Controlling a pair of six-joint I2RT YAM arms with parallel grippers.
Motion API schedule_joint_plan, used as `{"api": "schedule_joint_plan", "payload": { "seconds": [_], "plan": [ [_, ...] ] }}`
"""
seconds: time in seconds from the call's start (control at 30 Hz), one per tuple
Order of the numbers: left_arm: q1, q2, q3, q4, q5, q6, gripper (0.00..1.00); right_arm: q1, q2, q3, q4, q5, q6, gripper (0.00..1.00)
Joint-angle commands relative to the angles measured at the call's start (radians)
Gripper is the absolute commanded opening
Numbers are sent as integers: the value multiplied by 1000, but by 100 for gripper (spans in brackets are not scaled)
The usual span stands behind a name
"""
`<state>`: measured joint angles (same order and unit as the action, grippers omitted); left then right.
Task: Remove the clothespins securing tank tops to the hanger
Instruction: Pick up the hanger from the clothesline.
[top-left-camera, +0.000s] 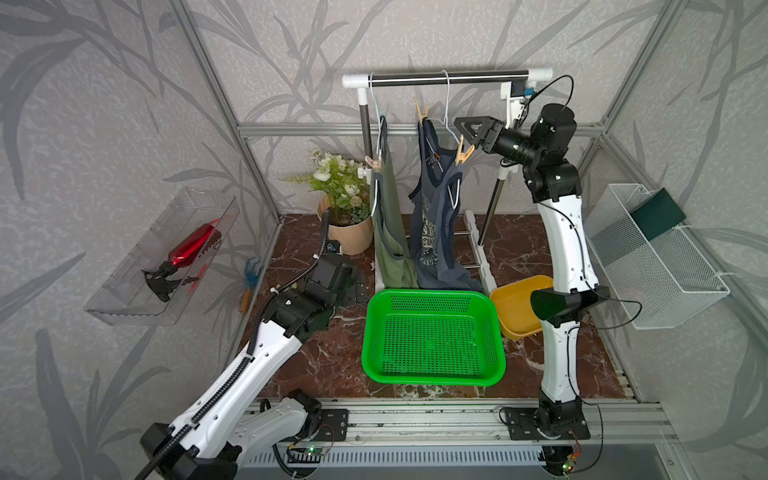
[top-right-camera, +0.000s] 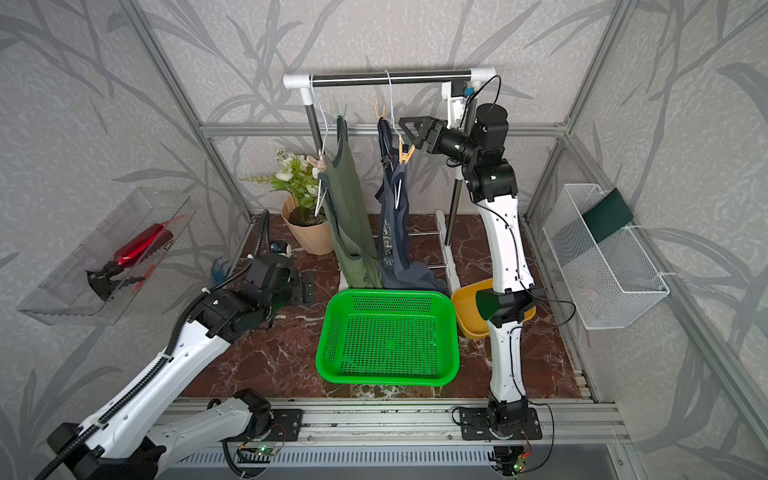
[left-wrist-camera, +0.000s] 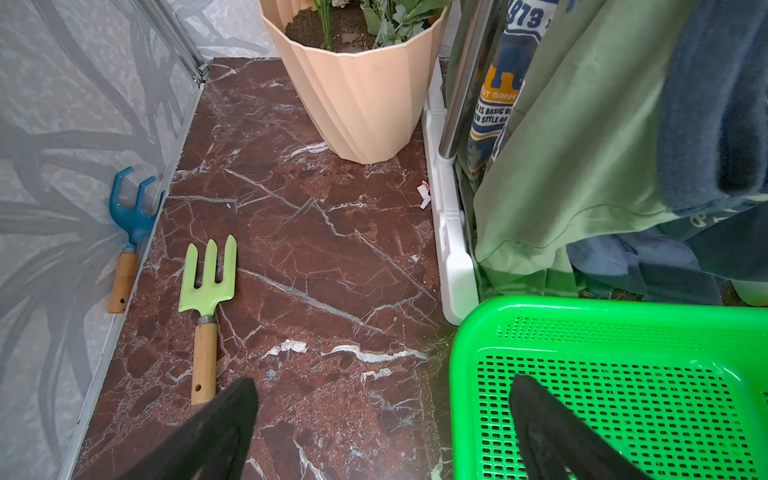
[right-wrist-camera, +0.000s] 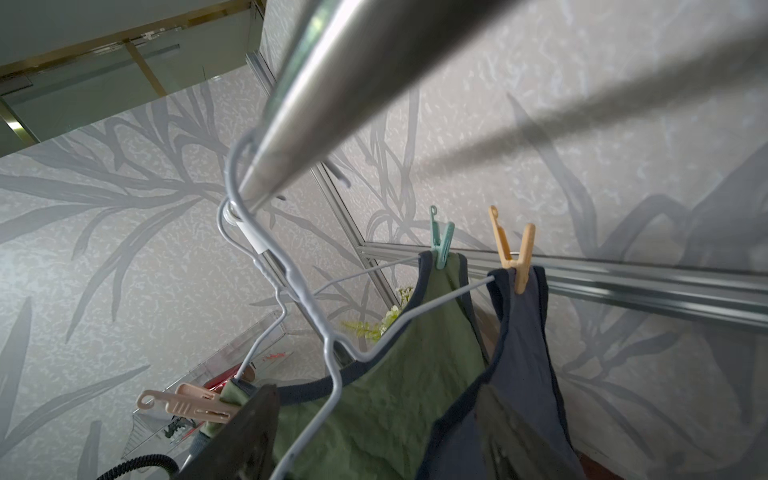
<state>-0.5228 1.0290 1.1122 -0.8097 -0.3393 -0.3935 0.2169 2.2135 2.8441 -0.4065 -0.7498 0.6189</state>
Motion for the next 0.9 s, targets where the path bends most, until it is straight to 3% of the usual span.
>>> {"api": "schedule_joint_plan", "payload": {
  "seconds": [0.0, 0.5, 0.73, 0.87],
  "plan": [
    [-6, 4, 31, -19, -17, 2, 96, 15, -47, -49, 76, -52, 36, 76],
    [-15, 8, 3, 15, 8, -19, 96, 107, -87, -58, -45, -45, -79, 74],
    [-17, -1, -3, 10, -5, -17, 96, 161, -98, -77, 26, -23, -42, 73],
    [-18, 6, -6, 12, 3, -16, 96, 174, -86, -68, 57, -7, 0, 66]
  ]
}}
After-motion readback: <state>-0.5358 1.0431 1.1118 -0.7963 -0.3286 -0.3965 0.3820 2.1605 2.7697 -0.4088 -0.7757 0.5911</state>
